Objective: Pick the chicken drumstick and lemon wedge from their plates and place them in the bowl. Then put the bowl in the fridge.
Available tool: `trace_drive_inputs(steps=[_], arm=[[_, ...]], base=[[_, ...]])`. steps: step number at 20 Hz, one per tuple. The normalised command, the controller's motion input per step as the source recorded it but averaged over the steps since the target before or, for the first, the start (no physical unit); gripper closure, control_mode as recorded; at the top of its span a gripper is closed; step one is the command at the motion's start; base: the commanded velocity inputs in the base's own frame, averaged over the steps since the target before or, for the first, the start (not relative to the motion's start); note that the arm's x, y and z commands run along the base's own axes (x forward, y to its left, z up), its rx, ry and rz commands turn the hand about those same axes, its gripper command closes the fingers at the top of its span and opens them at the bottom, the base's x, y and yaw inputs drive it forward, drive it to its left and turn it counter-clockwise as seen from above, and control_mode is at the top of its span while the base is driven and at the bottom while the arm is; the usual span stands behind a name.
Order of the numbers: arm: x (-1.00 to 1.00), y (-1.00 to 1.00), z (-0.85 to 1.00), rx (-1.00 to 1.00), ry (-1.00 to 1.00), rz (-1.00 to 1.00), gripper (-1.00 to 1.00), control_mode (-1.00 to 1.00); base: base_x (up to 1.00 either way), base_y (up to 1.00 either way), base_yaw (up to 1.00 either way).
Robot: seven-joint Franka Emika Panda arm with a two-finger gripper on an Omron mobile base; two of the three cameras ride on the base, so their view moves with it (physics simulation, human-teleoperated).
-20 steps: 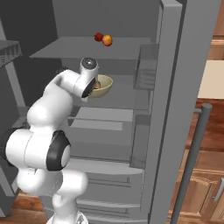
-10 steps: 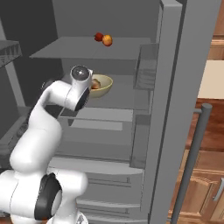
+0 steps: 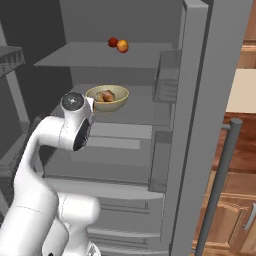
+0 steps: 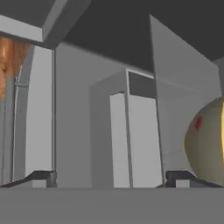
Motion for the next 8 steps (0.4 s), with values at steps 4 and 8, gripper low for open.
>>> trace_drive_inputs(steps=[4,8], arm=[[-0.93,0.00,-0.71,-0.27,0.21,-0.01,-1.00,-1.00],[-0.94,0.00,-0.68,-0.11,0.06,-0.06,-1.00,-1.00]], base=[[0.00,0.00,0.00],[0.00,0.00,0.00]])
